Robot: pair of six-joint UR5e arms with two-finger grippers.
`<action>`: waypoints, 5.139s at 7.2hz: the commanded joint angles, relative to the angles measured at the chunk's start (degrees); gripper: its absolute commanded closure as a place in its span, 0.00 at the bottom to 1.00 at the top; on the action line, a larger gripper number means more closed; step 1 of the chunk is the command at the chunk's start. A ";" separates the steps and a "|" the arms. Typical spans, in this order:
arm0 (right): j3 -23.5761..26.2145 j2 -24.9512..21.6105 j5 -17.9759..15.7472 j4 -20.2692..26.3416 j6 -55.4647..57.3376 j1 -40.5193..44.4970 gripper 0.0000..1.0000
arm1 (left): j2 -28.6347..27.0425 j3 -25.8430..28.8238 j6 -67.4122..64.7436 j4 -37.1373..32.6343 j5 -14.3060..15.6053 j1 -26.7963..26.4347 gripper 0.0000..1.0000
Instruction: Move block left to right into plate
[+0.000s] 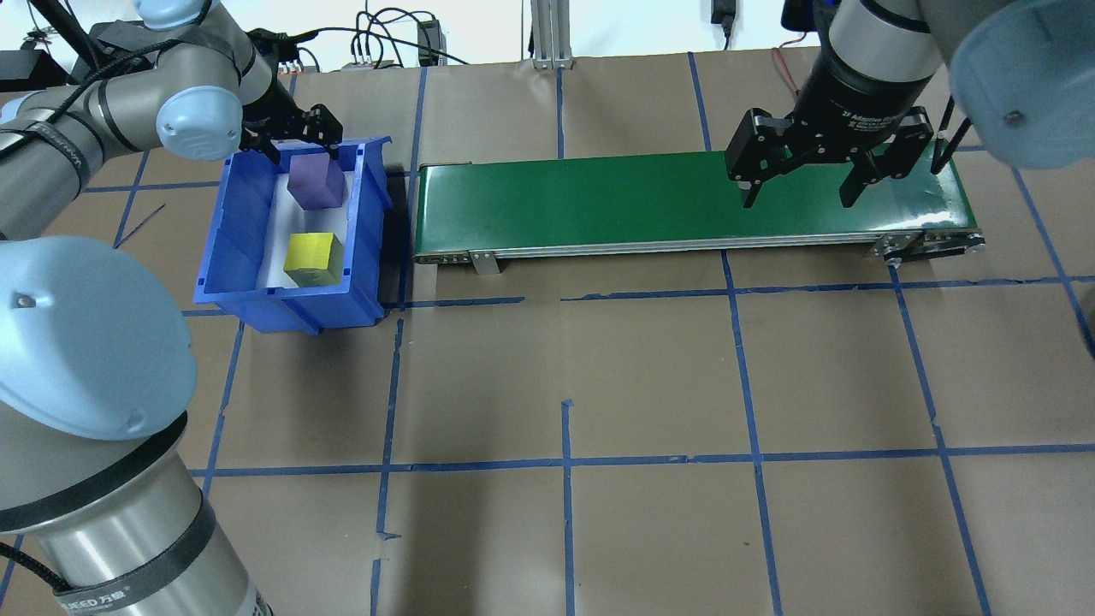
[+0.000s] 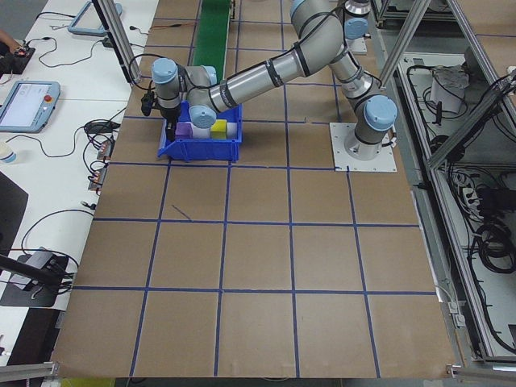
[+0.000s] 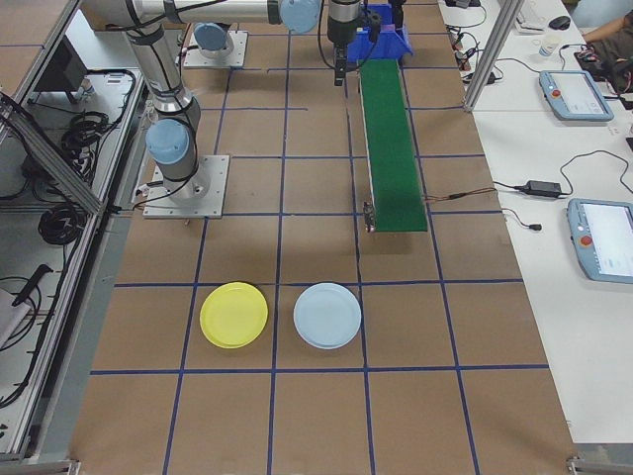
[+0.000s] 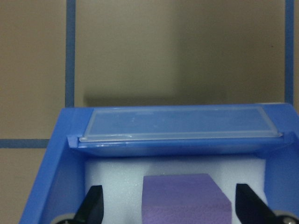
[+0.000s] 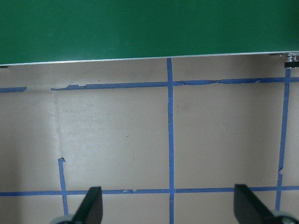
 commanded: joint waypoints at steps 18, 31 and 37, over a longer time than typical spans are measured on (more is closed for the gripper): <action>0.00 0.00 0.00 0.00 0.00 0.00 0.00 | 5.57 -2.93 -15.54 -5.29 2.01 -19.98 0.45; 0.00 0.09 0.00 0.09 0.00 -0.17 0.00 | 19.52 -11.35 -0.73 -12.30 1.40 -6.31 0.00; 0.00 0.00 0.00 0.00 0.00 -0.18 0.00 | 18.57 -18.84 4.94 -11.60 1.40 0.06 0.12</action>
